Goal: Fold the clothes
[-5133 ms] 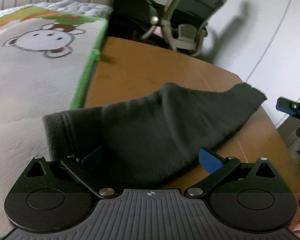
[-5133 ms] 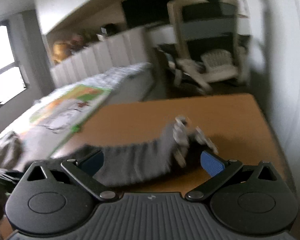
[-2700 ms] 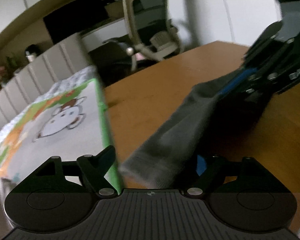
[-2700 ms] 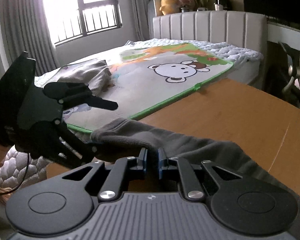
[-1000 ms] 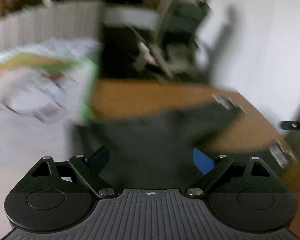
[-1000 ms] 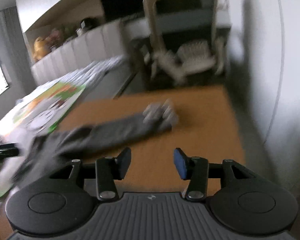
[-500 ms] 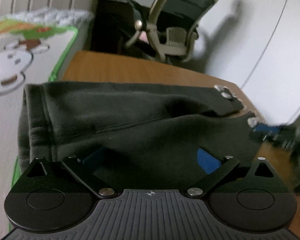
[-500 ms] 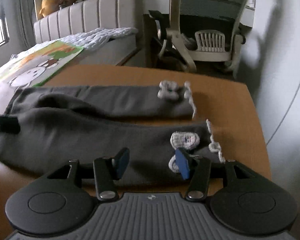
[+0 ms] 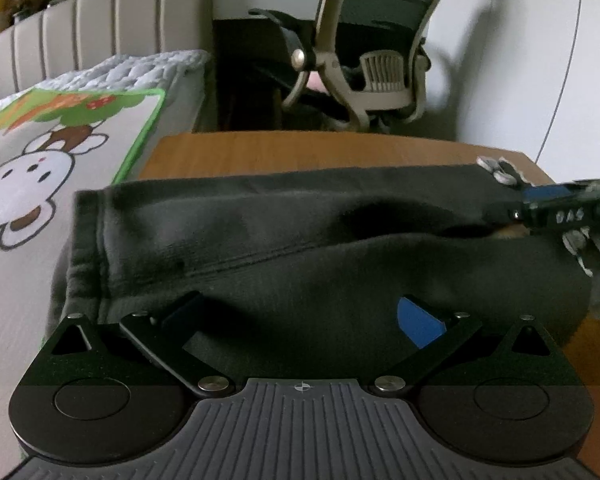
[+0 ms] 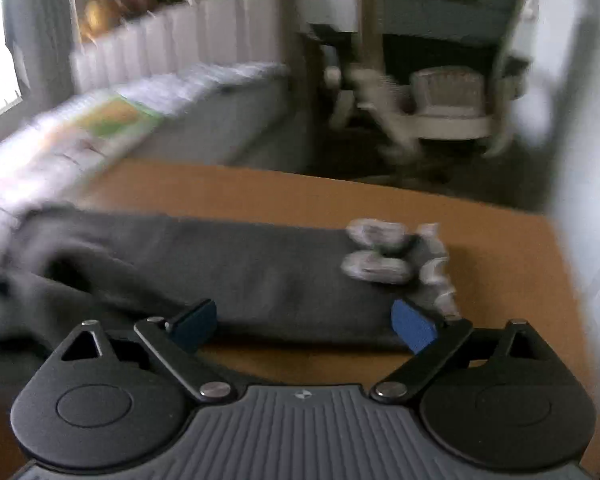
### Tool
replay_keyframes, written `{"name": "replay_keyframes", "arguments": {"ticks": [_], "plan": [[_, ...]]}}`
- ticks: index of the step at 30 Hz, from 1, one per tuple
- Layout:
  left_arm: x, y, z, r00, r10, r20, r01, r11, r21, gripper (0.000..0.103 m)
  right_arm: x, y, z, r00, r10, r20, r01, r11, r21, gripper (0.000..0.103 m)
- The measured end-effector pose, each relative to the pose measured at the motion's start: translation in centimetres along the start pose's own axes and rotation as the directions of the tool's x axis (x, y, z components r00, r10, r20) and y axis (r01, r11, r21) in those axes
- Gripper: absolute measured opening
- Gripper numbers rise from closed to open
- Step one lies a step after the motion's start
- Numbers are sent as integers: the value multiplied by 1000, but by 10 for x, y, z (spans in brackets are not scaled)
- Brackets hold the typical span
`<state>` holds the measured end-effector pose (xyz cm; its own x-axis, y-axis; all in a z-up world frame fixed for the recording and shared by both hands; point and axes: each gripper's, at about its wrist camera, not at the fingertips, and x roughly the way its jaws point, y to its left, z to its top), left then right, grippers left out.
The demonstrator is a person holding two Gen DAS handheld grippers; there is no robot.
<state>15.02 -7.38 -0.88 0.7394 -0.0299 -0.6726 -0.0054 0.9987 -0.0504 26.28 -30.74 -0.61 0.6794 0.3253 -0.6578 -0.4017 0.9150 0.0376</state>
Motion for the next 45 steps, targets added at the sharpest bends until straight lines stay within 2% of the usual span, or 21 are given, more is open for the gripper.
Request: {"name": "replay_keyframes", "arguments": {"ticks": [4,8,11,16,23,28,36,42,45], "plan": [[2,-5,-3,999,-42,20,41,998,50,103,-7,-13,-2,997,-76,-10,76,997,27,93],[-6,-7,-7,999,-32,17,31,999,40,103,-31,-11,-8,991,-126,34,124,991,46,94],[-18,-6,-14,999,-37,16,37,999,11,103,-61,-2,-20,994,-63,88,58,997,55,103],[-47,-8,-35,999,-26,36,27,998,-53,103,-115,25,-61,991,-27,134,14,995,97,103],[-81,-31,-73,997,45,69,-42,999,-32,103,-154,42,-119,990,-73,123,52,984,169,103],[-94,-36,-89,995,96,30,-92,991,-94,103,-161,38,-134,995,-60,81,37,965,258,103],[-96,-40,-94,991,134,20,-132,988,-80,103,-155,53,-139,991,-133,9,128,967,220,103],[-94,-43,-94,989,150,11,-149,987,-57,103,-145,64,-136,981,-189,-39,192,973,128,103],[-94,-43,-95,989,149,12,-149,987,-58,103,-143,64,-136,982,-186,-40,190,975,120,103]]}}
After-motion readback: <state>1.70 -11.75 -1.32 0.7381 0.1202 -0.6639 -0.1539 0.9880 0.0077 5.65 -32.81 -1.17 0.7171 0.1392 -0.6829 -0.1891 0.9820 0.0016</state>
